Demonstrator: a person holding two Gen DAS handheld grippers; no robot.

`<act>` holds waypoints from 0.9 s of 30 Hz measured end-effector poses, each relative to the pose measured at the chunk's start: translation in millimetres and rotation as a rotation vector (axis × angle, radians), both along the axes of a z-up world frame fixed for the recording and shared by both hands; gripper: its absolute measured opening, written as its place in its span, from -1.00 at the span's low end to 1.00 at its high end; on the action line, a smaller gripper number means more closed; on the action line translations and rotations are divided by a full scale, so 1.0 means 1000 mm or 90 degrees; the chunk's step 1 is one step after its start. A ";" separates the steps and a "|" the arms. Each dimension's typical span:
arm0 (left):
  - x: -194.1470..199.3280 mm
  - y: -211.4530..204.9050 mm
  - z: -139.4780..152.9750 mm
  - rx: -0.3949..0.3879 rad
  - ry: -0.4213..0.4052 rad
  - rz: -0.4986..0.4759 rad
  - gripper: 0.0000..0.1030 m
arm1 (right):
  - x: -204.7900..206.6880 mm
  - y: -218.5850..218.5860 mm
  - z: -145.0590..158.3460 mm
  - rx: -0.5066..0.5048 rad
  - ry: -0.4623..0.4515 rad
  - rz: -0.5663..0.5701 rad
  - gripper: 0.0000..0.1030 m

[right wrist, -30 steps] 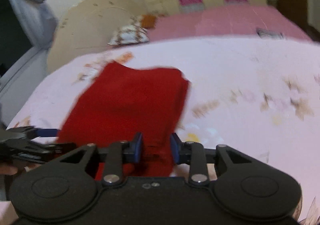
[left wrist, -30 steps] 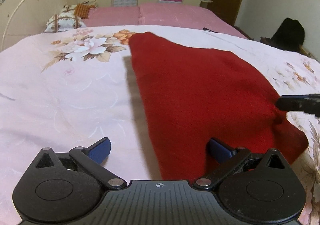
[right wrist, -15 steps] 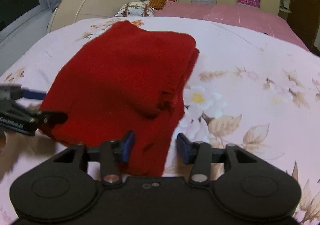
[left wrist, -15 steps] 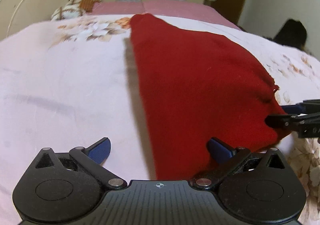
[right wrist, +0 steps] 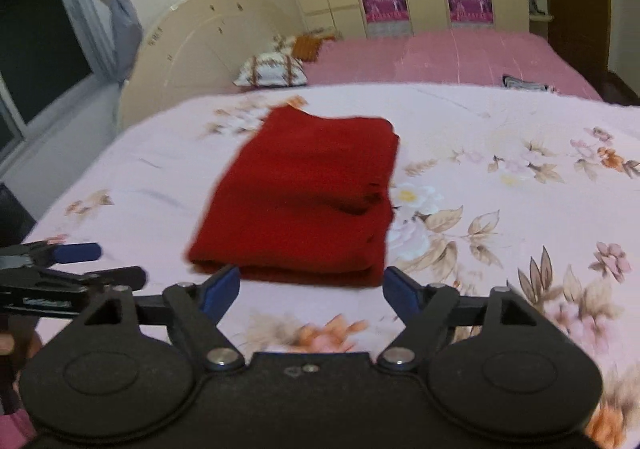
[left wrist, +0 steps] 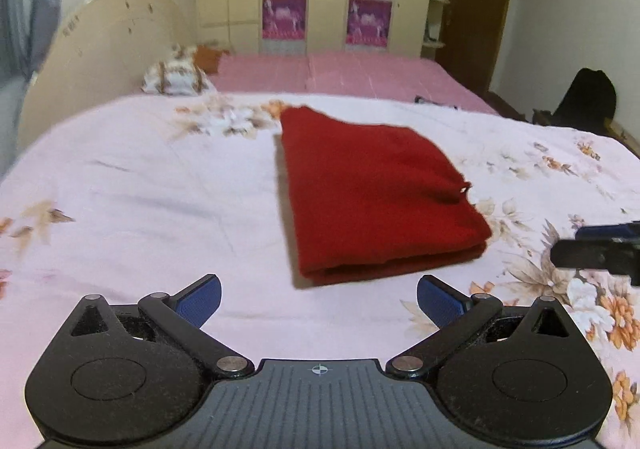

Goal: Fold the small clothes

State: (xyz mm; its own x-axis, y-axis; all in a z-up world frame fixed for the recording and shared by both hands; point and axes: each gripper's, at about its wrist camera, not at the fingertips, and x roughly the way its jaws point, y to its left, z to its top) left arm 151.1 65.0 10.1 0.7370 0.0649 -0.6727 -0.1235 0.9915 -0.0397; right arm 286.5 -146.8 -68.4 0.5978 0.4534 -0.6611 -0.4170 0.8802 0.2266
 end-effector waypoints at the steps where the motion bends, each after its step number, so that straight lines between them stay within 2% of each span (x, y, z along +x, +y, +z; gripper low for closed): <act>1: -0.011 -0.003 0.006 -0.005 -0.009 -0.004 1.00 | -0.012 0.001 0.007 -0.007 -0.004 -0.002 0.55; 5: -0.055 -0.015 0.026 -0.008 -0.044 -0.007 1.00 | -0.056 0.004 0.029 -0.031 -0.058 -0.027 0.57; 10: -0.094 -0.022 0.036 -0.022 -0.063 -0.005 1.00 | -0.098 0.008 0.036 -0.066 -0.095 -0.041 0.60; 18: -0.122 -0.031 0.044 -0.027 -0.072 -0.025 1.00 | -0.137 0.007 0.038 -0.064 -0.122 -0.069 0.62; 27: -0.131 -0.025 0.049 -0.040 -0.084 -0.023 1.00 | -0.146 0.013 0.042 -0.067 -0.137 -0.077 0.63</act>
